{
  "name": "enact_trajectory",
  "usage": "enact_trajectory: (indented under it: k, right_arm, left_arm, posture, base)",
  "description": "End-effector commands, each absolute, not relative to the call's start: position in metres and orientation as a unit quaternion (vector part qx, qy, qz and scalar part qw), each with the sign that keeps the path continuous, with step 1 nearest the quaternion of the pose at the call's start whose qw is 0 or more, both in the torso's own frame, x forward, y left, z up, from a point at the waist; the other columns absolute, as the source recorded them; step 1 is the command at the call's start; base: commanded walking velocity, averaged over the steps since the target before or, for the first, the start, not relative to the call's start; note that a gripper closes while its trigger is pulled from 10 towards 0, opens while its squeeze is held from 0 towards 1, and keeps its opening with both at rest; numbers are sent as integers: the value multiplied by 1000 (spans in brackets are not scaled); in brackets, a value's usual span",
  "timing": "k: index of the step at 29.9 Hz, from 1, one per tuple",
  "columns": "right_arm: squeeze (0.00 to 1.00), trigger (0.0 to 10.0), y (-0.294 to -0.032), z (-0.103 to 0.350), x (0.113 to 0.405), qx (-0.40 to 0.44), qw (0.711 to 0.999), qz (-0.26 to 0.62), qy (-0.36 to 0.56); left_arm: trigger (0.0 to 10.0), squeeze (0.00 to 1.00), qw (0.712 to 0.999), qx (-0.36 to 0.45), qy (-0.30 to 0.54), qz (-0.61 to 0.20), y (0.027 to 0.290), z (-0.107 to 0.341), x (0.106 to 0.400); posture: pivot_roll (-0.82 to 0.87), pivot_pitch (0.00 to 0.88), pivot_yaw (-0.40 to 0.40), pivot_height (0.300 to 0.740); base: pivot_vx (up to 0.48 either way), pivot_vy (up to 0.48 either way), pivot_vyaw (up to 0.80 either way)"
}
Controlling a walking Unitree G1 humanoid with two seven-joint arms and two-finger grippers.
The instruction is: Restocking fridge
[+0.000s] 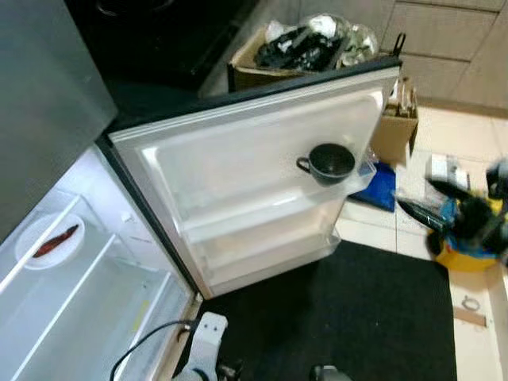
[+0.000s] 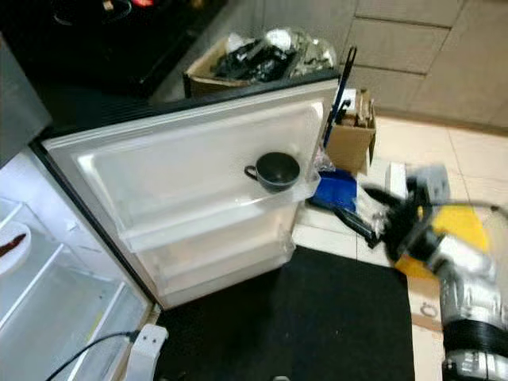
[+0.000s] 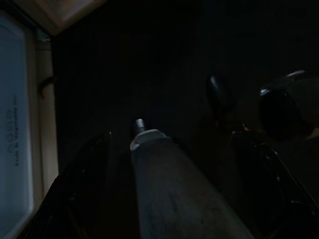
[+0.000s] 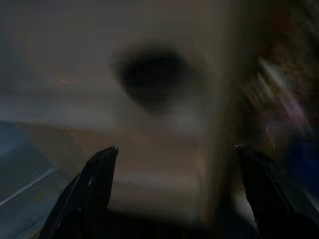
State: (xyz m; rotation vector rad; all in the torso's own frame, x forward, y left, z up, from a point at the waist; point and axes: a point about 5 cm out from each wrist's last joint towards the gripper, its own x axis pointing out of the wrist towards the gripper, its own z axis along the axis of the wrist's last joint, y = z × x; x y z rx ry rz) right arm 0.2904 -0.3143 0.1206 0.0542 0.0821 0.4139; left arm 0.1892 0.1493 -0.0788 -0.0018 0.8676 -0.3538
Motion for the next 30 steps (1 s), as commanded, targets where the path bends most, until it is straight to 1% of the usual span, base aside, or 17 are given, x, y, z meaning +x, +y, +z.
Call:
enact_trajectory:
  k: [1,4,5,8,10,11,12,14,15,17,20,22,24,25,26,29,30]
  right_arm:
    - [0,10000,-323,105,282,43,984,163,64]
    - [0,10000,-334,44,243,114,980,50,152]
    - [0,10000,-336,33,235,123,978,26,169]
    - [0,10000,-336,23,227,136,972,1,191]
    - [0,10000,-328,-9,201,175,951,-65,248]
    - [0,10000,-328,-9,201,175,951,-65,248]
    - [0,10000,-321,-24,188,185,938,-93,277]
    - [0,10000,-299,-51,167,201,914,-119,330]
    - [0,10000,-299,-51,167,201,914,-119,330]
    - [0,10000,-279,-68,153,198,897,-122,375]
    - [0,10000,-251,-86,136,130,879,-78,452]
    - [0,10000,-248,-88,134,121,877,-72,460]
    - [0,10000,-234,-94,130,98,869,-42,483]
    - [0,10000,-234,-94,130,98,869,-42,483]
    - [0,10000,-228,-95,130,82,867,-27,490]
    - [0,10000,-215,-95,141,22,867,20,497]
    - [0,10000,-215,-95,141,22,867,20,497]
  left_arm:
    - [10000,0,886,0,438,-155,158,-83,181]
    - [10000,0,885,8,440,-153,159,-83,182]
    - [10000,0,884,8,441,-152,158,-83,182]
    - [10000,0,884,8,442,-151,159,-84,182]
    - [10000,0,884,8,446,-139,161,-85,180]
    - [10000,0,884,8,446,-139,161,-85,180]
    - [10000,0,884,8,448,-132,163,-85,179]
    - [10000,0,882,-4,455,-120,166,-87,175]
    - [10000,0,882,-4,455,-120,166,-87,175]
    - [10000,0,880,-20,460,-115,167,-88,172]
    - [10000,0,877,-27,465,-115,166,-90,167]
    - [10000,0,877,-27,466,-115,165,-90,167]
    - [10000,0,879,-35,464,-103,166,-91,167]
    - [10000,0,879,-35,464,-103,166,-91,167]
    - [10000,0,879,-37,464,-99,166,-91,167]
    - [10000,0,882,-46,461,-83,166,-91,167]
    - [10000,0,882,-46,461,-83,166,-91,167]
  posture:
    - [-207,112,17,740]
    - [-212,110,23,740]
    - [-212,110,23,740]
    - [-212,113,24,740]
    - [-211,117,24,740]
    - [-211,117,24,740]
    - [-210,122,21,740]
    - [-208,125,17,740]
    - [-208,125,17,740]
    - [-206,126,11,740]
    - [-200,120,4,740]
    - [-187,117,-5,740]
    - [-166,109,-22,740]
    - [-166,109,-22,740]
    - [-157,105,-27,740]
    - [-107,93,-48,740]
    - [-107,93,-48,740]
  base:
    - [0,0,0]
    - [0,0,0]
    - [0,0,0]
    - [0,0,0]
    - [0,0,0]
    - [0,0,0]
    - [0,0,0]
    - [0,0,0]
    - [0,0,0]
    - [0,0,0]
    - [0,0,0]
    - [0,0,0]
    - [0,-259,0]
    - [0,-259,0]
    - [0,-259,0]
    - [0,-259,0]
    - [0,-259,0]
